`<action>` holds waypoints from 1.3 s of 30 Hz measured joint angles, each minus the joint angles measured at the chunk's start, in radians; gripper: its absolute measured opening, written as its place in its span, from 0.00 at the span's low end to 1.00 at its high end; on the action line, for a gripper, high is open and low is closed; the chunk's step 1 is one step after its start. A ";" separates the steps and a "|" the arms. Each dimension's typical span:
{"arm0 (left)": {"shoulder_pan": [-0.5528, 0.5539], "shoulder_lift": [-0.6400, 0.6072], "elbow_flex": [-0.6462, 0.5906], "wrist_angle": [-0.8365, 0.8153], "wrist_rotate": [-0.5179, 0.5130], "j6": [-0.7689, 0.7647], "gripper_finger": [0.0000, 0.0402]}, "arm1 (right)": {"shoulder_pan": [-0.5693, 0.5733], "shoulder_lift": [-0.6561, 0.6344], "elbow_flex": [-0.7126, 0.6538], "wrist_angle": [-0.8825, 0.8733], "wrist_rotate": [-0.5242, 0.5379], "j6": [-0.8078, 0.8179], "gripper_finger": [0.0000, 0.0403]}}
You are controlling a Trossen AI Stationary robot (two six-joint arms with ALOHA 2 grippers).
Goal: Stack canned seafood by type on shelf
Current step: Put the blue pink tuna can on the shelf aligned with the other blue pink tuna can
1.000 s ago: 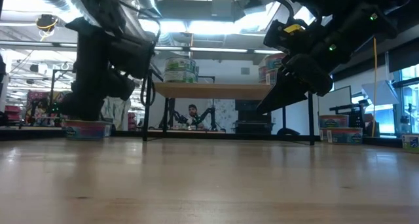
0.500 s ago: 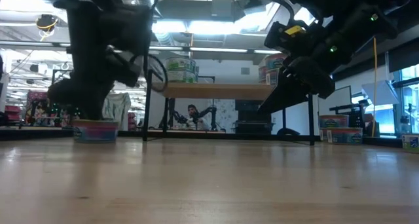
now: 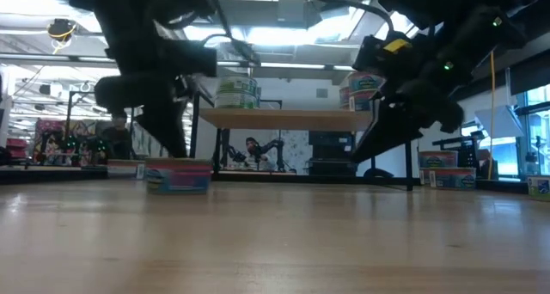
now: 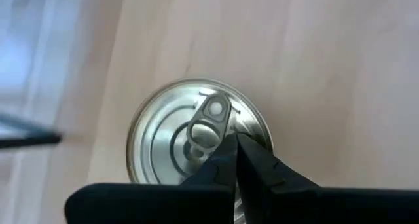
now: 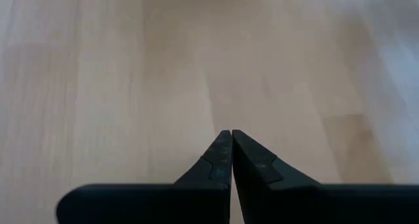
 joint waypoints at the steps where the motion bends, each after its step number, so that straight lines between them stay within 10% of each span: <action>1: -0.002 0.000 0.000 0.032 0.007 0.010 0.01 | 0.000 -0.004 0.000 -0.011 -0.010 0.002 0.04; 13: -0.006 0.034 -0.004 0.184 0.055 0.091 0.01 | 0.000 -0.021 0.000 -0.030 -0.071 0.026 0.04; 28: -0.003 -0.085 0.022 -0.113 -0.064 -0.017 0.01 | 0.000 -0.021 0.000 -0.020 -0.066 0.027 0.04; 39: 0.008 -0.085 -0.146 0.114 -0.073 0.056 0.01 | 0.000 -0.021 0.000 -0.016 -0.057 0.027 0.04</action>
